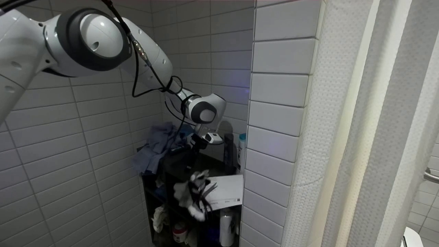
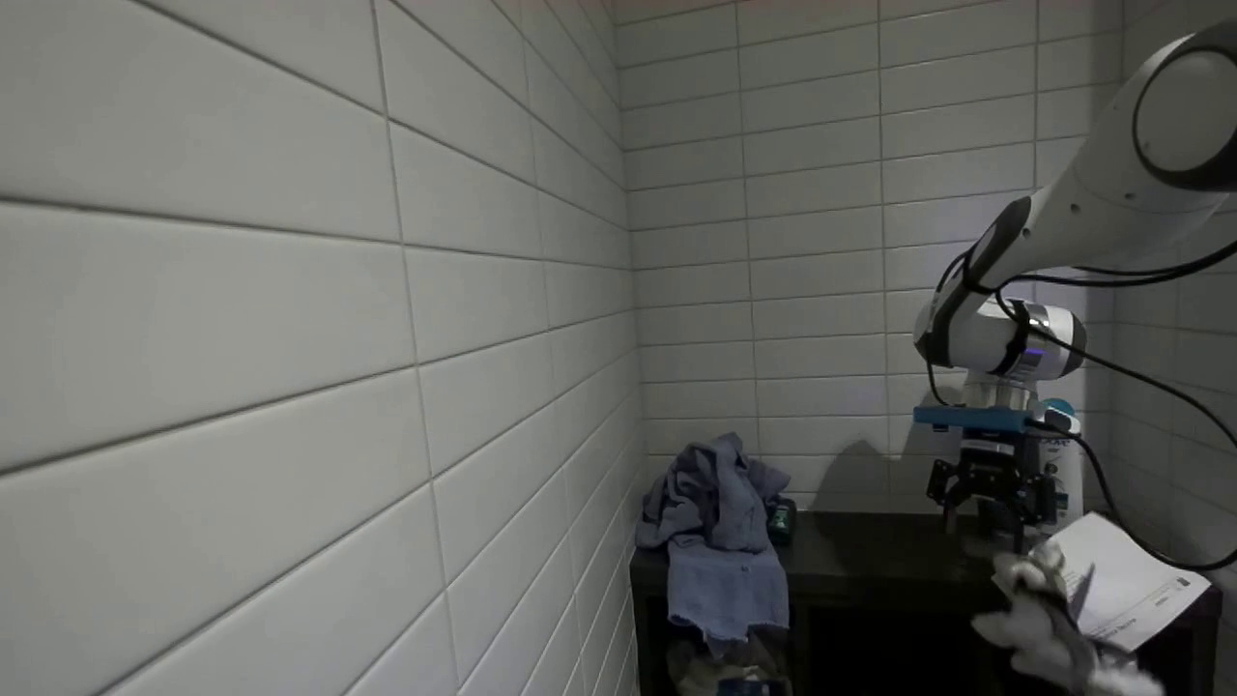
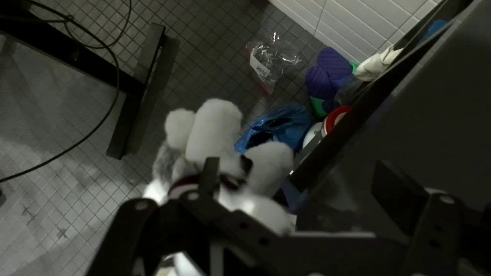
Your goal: Remove the doll from the top of the cabinet
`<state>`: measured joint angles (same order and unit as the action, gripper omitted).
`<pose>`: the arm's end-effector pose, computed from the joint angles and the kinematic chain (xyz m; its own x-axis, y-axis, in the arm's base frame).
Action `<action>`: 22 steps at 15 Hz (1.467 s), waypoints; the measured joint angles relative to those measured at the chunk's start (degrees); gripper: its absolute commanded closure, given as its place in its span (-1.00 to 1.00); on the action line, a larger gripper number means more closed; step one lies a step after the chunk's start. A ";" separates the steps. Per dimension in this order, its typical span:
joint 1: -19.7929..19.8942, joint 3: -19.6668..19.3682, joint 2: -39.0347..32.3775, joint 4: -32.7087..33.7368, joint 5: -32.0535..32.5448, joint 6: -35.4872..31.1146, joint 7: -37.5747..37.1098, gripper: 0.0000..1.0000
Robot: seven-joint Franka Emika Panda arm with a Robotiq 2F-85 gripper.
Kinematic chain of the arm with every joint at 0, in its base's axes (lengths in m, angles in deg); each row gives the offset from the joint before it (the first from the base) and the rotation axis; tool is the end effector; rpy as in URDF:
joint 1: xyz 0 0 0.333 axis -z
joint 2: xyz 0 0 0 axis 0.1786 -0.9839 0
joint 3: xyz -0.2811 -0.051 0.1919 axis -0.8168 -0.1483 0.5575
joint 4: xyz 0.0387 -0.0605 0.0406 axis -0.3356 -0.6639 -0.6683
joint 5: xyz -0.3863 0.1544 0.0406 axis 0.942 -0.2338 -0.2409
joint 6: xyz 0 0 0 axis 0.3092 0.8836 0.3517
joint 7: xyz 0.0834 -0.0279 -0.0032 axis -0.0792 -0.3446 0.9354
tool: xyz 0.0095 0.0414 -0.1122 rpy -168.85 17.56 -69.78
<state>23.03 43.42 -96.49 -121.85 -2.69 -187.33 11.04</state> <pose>0.6479 -0.2230 0.1888 0.1901 -0.8862 -0.4225 -0.9624 -0.2533 0.0981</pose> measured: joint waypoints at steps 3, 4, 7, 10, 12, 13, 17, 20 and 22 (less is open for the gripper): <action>-0.11 -0.09 0.41 -3.48 0.00 -2.44 0.74 -1.00; -0.10 -0.15 0.59 -4.04 0.00 -2.72 0.82 -1.00; -0.11 -0.21 1.31 -4.66 0.00 -2.81 0.85 -1.00; -0.12 -0.21 1.58 -4.78 0.00 -2.81 0.85 -1.00; -0.12 -0.21 1.58 -4.84 0.00 -2.81 0.85 -1.00; -0.12 -0.21 1.58 -4.86 0.00 -2.81 0.85 -1.00; -0.12 -0.21 1.58 -4.89 0.00 -2.82 0.85 -1.00; -0.12 -0.21 1.58 -4.89 0.00 -2.82 0.85 -1.00; -0.12 -0.21 1.58 -4.89 0.00 -2.82 0.85 -1.00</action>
